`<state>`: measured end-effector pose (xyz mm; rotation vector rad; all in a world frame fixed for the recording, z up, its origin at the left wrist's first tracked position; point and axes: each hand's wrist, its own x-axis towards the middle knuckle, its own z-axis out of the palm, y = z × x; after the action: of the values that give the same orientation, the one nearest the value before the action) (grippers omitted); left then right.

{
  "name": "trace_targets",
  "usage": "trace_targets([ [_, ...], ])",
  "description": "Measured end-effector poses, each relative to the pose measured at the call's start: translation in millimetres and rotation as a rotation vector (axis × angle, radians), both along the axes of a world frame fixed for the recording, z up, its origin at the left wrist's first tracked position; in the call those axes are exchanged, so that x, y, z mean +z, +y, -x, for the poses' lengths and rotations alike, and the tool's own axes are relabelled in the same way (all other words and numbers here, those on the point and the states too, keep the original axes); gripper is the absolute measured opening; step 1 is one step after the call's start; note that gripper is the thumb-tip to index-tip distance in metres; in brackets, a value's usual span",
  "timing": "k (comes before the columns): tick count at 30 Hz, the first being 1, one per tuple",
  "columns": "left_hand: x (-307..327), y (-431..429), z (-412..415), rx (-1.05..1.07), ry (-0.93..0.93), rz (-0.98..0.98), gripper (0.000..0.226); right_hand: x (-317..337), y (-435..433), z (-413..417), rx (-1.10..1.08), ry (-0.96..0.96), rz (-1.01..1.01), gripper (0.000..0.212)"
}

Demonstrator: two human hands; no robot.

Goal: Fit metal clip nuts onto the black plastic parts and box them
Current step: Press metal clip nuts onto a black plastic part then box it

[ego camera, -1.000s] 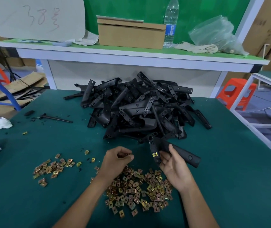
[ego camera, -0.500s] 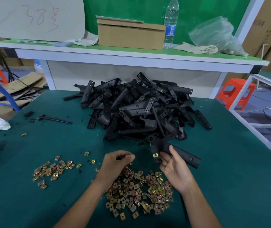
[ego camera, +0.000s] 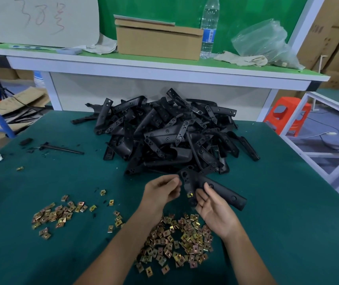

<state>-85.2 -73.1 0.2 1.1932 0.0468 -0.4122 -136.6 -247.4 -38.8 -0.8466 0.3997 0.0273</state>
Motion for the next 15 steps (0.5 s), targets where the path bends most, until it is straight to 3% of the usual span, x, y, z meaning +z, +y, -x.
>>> trace_targets([
  [4,-1,-7,-1,-0.004,0.021,-0.006,0.013,0,1,0,0.019,-0.021,0.016,0.028],
  [11,-2,-13,2,-0.004,0.032,-0.001,0.013,0,1,0,0.005,-0.016,0.009,0.046],
  [15,-1,-17,3,-0.004,0.050,0.011,0.011,0,1,1,-0.012,-0.023,0.013,0.039],
])
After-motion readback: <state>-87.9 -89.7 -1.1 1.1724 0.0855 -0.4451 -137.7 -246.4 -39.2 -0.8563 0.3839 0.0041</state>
